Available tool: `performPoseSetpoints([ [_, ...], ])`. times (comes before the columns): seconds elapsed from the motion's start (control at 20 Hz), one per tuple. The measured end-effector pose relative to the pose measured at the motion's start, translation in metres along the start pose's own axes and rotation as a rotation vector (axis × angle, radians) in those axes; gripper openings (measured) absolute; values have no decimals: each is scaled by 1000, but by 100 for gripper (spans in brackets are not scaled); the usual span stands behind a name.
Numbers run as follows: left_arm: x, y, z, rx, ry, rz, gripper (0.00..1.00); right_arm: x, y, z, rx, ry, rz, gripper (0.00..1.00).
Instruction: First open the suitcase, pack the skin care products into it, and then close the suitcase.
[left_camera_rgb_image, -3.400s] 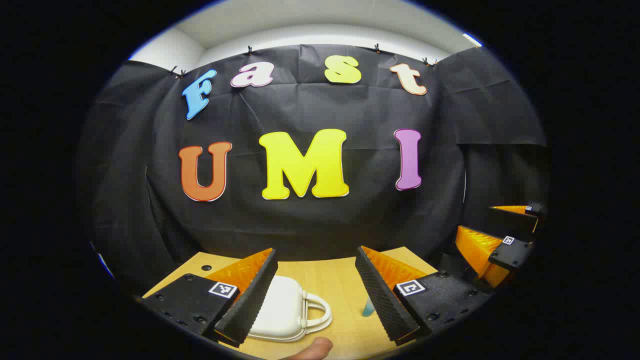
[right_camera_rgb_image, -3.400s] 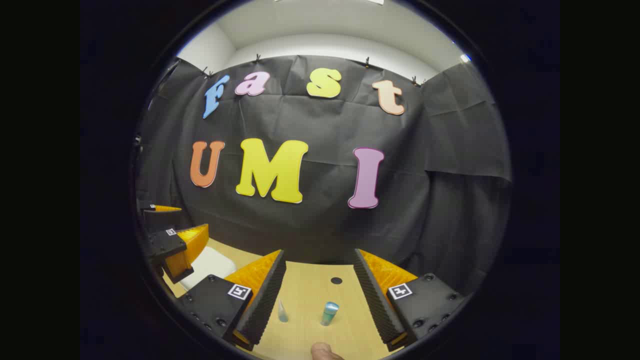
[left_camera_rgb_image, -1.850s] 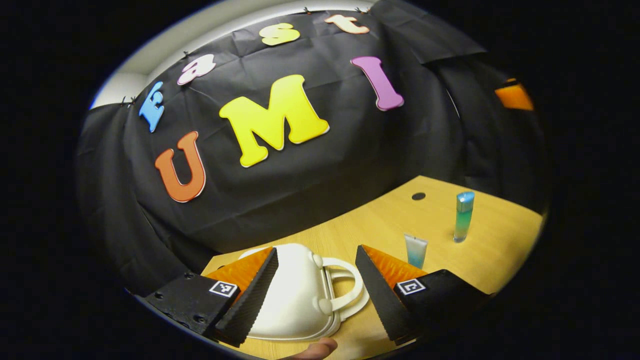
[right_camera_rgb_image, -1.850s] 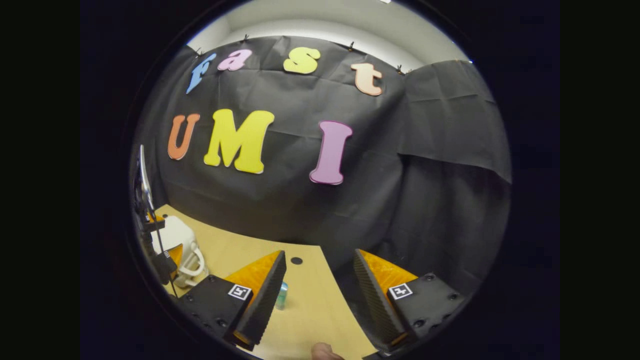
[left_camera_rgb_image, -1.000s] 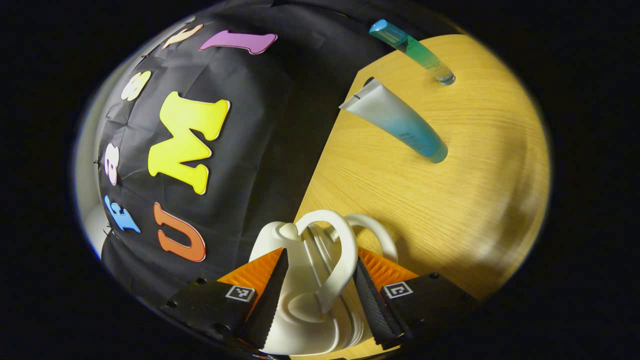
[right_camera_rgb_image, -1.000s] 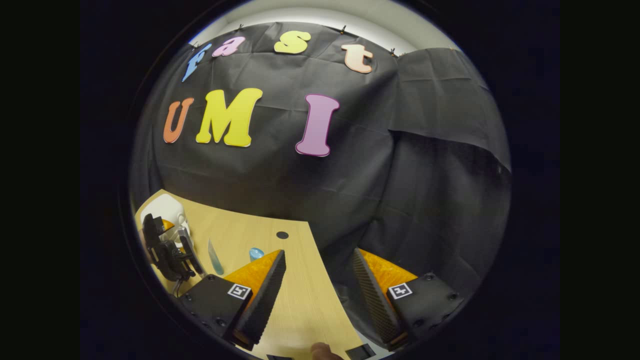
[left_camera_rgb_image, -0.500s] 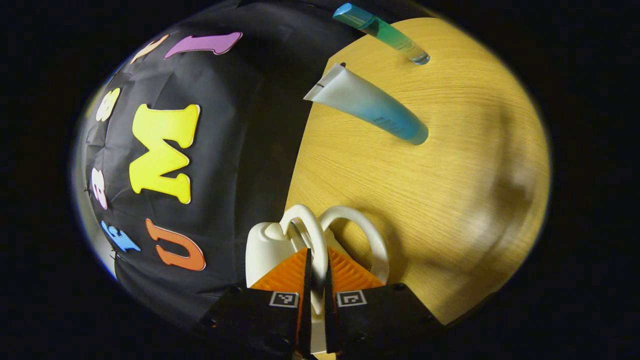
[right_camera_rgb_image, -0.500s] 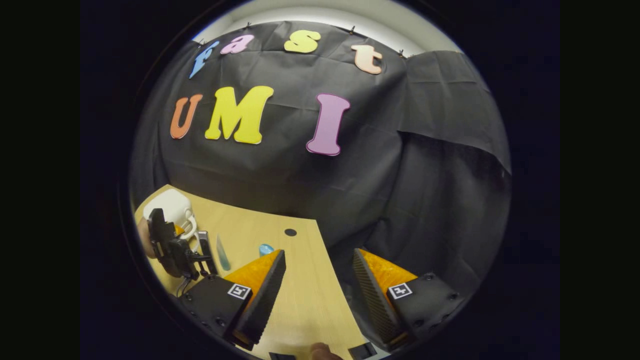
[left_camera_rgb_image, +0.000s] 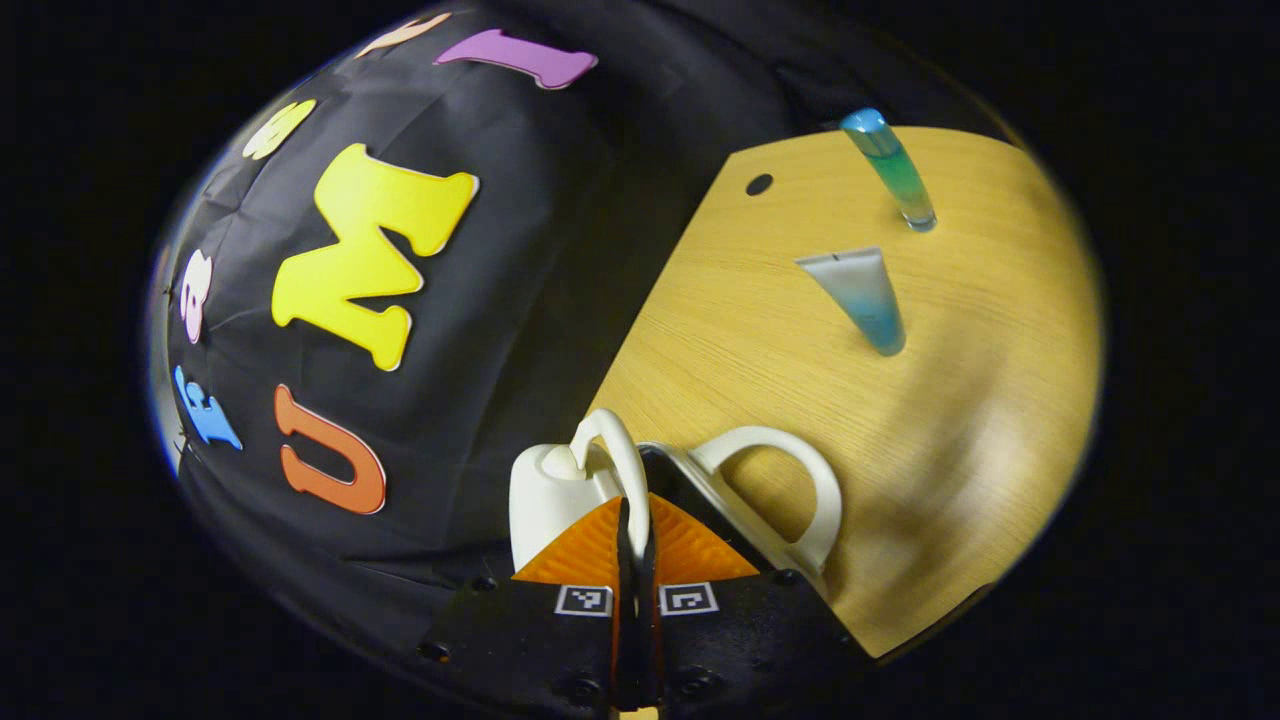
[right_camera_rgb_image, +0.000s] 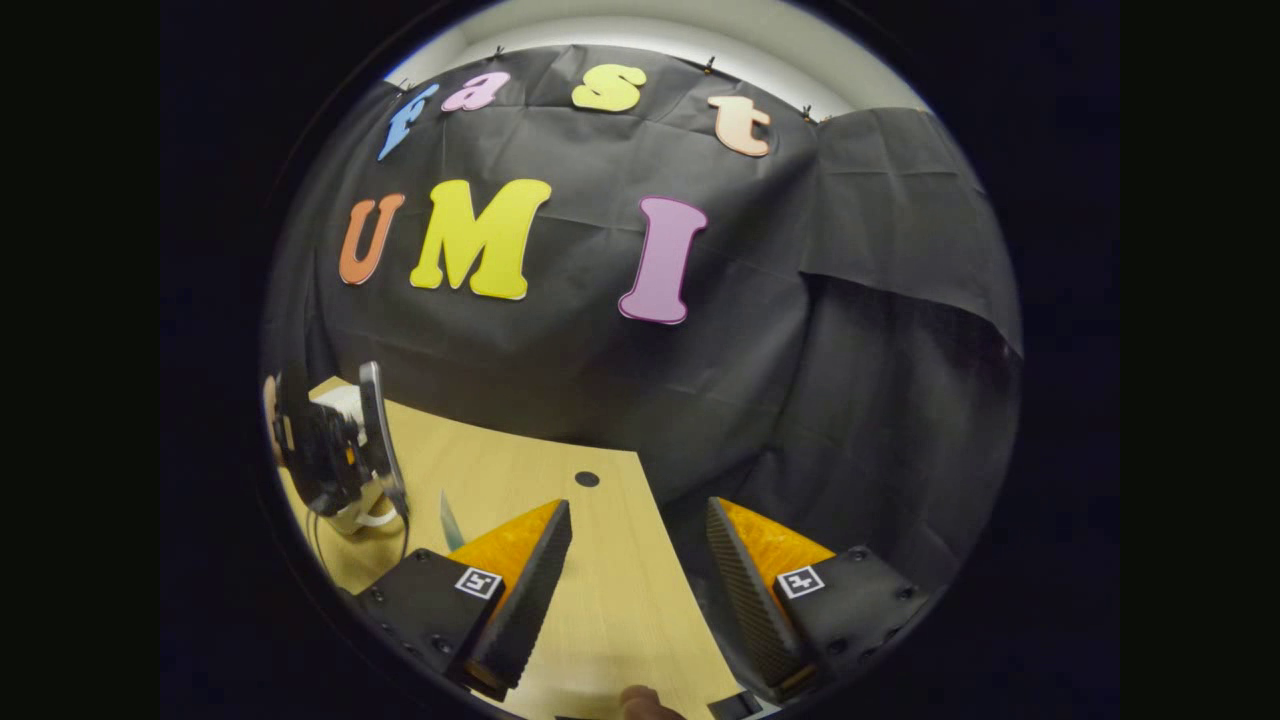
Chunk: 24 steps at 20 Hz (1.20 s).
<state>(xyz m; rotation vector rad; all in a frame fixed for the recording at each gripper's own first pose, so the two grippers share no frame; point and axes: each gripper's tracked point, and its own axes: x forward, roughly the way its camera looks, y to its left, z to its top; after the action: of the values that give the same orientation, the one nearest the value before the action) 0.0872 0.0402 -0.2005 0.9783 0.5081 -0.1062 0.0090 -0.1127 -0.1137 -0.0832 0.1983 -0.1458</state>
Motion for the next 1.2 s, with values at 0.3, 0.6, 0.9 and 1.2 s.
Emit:
performPoseSetpoints([
  [0.3,-26,95,-28,-189,-45,34,3,6,38,0,-18,29,21,81],
  [0.6,-27,180,-106,-320,-33,116,3,8,80,10,-38,36,24,81],
  [0.9,-6,220,-198,-319,30,138,3,2,114,12,-60,53,5,82],
  [1.2,31,226,-287,-431,72,79,3,-9,129,-1,-97,99,-36,82],
])
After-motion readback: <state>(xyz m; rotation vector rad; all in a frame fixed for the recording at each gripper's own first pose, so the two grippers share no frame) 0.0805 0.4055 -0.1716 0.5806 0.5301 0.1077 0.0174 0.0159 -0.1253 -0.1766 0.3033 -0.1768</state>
